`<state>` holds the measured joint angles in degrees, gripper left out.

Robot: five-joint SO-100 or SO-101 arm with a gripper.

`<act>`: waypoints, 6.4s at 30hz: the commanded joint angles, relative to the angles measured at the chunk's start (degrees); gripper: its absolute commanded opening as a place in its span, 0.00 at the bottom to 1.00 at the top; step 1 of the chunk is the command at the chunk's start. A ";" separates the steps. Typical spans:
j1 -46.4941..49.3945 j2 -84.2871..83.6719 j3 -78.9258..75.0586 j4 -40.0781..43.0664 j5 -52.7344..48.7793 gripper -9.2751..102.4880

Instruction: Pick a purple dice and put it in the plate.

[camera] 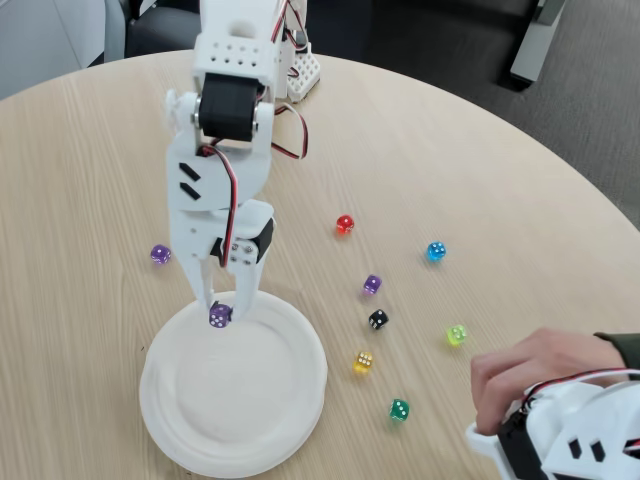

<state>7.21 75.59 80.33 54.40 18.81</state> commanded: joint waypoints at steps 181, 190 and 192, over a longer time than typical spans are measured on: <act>-14.06 103.80 89.74 16.44 -9.93 0.09; -14.06 103.89 89.74 16.44 -9.84 0.09; -14.06 103.89 89.74 16.44 -9.84 0.09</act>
<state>-7.29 179.21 170.33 71.19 8.53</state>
